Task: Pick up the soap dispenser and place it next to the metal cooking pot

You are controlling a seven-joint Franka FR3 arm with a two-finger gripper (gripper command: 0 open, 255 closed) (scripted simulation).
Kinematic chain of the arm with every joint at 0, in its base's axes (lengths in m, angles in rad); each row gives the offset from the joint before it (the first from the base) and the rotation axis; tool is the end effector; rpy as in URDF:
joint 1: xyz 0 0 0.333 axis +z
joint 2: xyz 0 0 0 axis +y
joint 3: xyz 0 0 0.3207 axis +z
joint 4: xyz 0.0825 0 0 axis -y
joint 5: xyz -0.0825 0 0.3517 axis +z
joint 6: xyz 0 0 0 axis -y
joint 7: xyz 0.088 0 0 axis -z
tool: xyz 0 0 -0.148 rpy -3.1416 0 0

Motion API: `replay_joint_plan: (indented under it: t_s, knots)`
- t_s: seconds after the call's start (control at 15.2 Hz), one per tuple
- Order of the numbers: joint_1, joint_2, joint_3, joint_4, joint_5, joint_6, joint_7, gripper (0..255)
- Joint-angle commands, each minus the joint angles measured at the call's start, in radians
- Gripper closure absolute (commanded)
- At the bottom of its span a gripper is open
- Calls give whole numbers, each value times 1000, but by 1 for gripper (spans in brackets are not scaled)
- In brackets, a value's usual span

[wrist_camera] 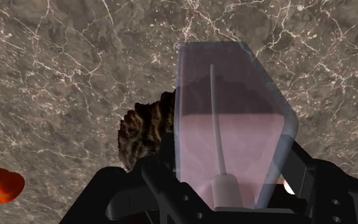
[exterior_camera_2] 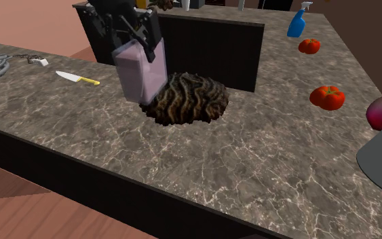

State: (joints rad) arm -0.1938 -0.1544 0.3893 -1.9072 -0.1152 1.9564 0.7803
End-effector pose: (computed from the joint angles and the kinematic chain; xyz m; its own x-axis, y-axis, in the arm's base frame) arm 0.5023 0.0979 0.5481 0.8243 -0.5070 0.2520 -0.5218 -0.8530 -0.0094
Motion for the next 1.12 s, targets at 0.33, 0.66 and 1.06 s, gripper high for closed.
replay_joint_plan:
  t_s: [0.33,0.66,1.06]
  knots:
    - [-1,8,0,102,1,-94,-12,255]
    - [-1,22,2,183,-2,-163,-18,255]
    - [-29,-97,-65,85,47,-164,-122,255]
